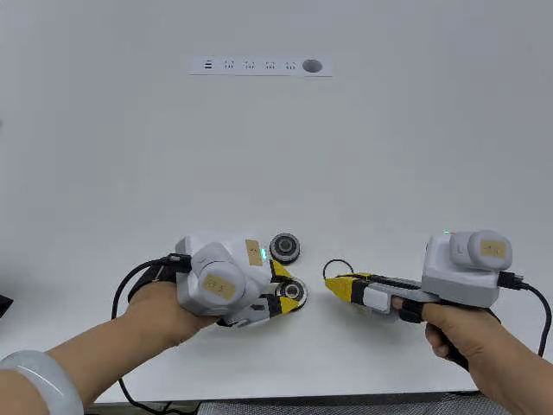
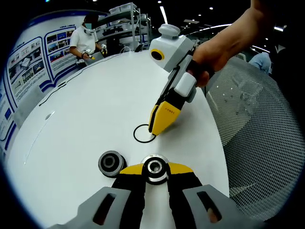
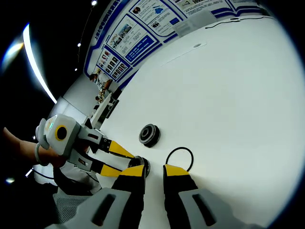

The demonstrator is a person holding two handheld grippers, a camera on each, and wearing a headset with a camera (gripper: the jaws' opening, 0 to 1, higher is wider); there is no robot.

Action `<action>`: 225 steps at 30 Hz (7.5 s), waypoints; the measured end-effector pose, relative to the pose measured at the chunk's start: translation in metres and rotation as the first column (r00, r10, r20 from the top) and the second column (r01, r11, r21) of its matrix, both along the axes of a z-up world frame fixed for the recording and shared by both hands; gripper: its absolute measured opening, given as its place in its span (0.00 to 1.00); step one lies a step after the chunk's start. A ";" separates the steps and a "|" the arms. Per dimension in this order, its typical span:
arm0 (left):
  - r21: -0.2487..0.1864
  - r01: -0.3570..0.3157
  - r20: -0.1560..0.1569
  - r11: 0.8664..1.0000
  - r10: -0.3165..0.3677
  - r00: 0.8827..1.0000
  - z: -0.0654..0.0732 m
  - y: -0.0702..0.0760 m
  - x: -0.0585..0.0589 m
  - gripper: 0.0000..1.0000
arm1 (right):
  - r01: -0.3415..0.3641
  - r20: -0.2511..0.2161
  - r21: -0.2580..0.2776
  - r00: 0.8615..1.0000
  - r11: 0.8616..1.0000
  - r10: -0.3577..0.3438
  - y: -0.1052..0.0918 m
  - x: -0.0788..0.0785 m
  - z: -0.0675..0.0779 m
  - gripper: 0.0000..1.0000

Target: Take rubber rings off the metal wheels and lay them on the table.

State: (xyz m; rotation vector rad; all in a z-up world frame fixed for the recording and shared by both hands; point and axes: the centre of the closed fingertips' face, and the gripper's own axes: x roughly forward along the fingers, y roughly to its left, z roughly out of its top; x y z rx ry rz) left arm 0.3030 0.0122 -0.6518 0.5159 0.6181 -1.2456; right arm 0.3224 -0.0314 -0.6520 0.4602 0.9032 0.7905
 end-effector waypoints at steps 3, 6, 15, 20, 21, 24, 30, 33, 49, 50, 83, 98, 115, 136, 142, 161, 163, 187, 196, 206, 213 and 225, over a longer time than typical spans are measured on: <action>0.004 0.000 -0.002 1.000 0.000 1.000 -0.001 0.000 0.000 0.17 | 0.002 -0.001 0.002 1.000 1.000 -0.002 0.000 0.000 0.000 0.16; 0.007 -0.003 -0.005 1.000 0.003 1.000 -0.002 -0.001 0.000 0.16 | 0.003 -0.003 0.003 1.000 1.000 -0.003 0.000 -0.001 -0.001 0.15; 0.012 0.003 -0.008 1.000 -0.003 1.000 -0.002 -0.001 0.001 0.14 | -0.011 -0.015 0.014 1.000 1.000 0.012 0.004 -0.004 -0.003 0.16; 0.016 0.009 -0.008 1.000 -0.009 1.000 -0.002 -0.001 0.001 0.14 | -0.024 -0.030 0.036 0.999 0.999 0.025 0.011 -0.006 -0.002 0.16; 0.017 0.010 -0.010 1.000 -0.010 1.000 -0.002 -0.001 0.001 0.14 | -0.026 -0.039 0.044 0.999 0.999 0.028 0.013 -0.007 -0.002 0.16; 0.021 0.011 -0.011 1.000 -0.011 1.000 -0.002 0.000 0.001 0.13 | -0.037 -0.048 0.052 0.998 0.998 0.040 0.018 -0.007 -0.002 0.16; 0.032 0.016 -0.015 0.999 -0.015 1.000 -0.003 0.000 0.002 0.13 | -0.049 -0.076 0.065 0.996 0.997 0.054 0.026 -0.009 -0.004 0.16; 0.036 0.019 -0.014 0.999 -0.019 1.000 -0.003 0.000 0.002 0.13 | -0.057 -0.095 0.067 0.993 0.996 0.063 0.027 -0.010 -0.006 0.17; 0.034 0.020 -0.014 0.999 -0.020 1.000 -0.003 0.001 0.002 0.13 | -0.077 -0.200 0.098 0.975 0.992 0.096 0.034 -0.018 -0.014 0.17; 0.035 0.021 -0.013 0.999 -0.021 1.000 -0.002 0.001 0.002 0.13 | -0.077 -0.202 0.097 0.975 0.992 0.095 0.034 -0.018 -0.014 0.16; 0.032 0.018 -0.013 0.999 -0.018 1.000 -0.004 0.001 0.002 0.13 | -0.074 -0.190 0.112 0.977 0.991 0.095 0.032 -0.018 -0.009 0.04; 0.033 0.016 -0.015 0.999 -0.016 1.000 -0.004 0.002 0.002 0.13 | -0.072 -0.175 0.105 0.980 0.992 0.090 0.033 -0.018 -0.006 0.01; 0.033 0.023 -0.011 0.999 -0.022 1.000 -0.005 0.002 0.002 0.13 | -0.067 -0.179 0.119 0.980 0.991 0.088 0.037 -0.018 -0.002 0.01; 0.037 0.031 -0.009 0.999 -0.030 1.000 -0.002 0.001 0.001 0.13 | -0.071 -0.176 0.131 0.980 0.989 0.094 0.040 -0.019 0.003 0.01; 0.039 0.033 -0.008 0.999 -0.033 0.999 -0.002 0.000 0.000 0.12 | -0.080 -0.170 0.162 0.980 0.983 0.108 0.046 -0.019 0.009 0.01; 0.046 0.059 0.013 0.997 -0.060 0.998 -0.001 0.000 0.000 0.13 | -0.062 -0.174 0.169 0.980 0.984 0.092 0.046 -0.020 0.009 0.01; 0.040 0.057 0.014 0.998 -0.058 0.998 -0.001 0.000 -0.001 0.14 | -0.061 -0.177 0.164 0.980 0.985 0.090 0.045 -0.020 0.008 0.01; -0.004 -0.009 0.032 1.000 0.009 0.999 -0.001 0.020 0.007 0.42 | -0.055 -0.176 0.164 0.981 0.985 0.084 0.043 -0.018 0.007 0.01; -0.015 -0.053 0.029 0.998 0.054 0.998 0.000 0.028 0.010 0.47 | -0.055 -0.170 0.188 0.981 0.981 0.087 0.046 -0.019 0.015 0.01; -0.027 -0.093 0.032 0.995 0.094 0.995 0.002 0.033 0.015 0.53 | -0.032 -0.156 0.220 0.986 0.975 0.067 0.043 -0.017 0.028 0.01; -0.056 -0.126 0.031 0.990 0.128 0.991 0.005 0.036 0.019 0.58 | 0.031 -0.151 0.218 0.989 0.975 0.002 0.023 -0.007 0.029 0.01; -0.064 -0.154 0.020 0.986 0.156 0.988 0.006 0.042 0.020 0.60 | 0.120 -0.159 0.180 0.983 0.976 -0.091 -0.009 0.008 0.019 0.01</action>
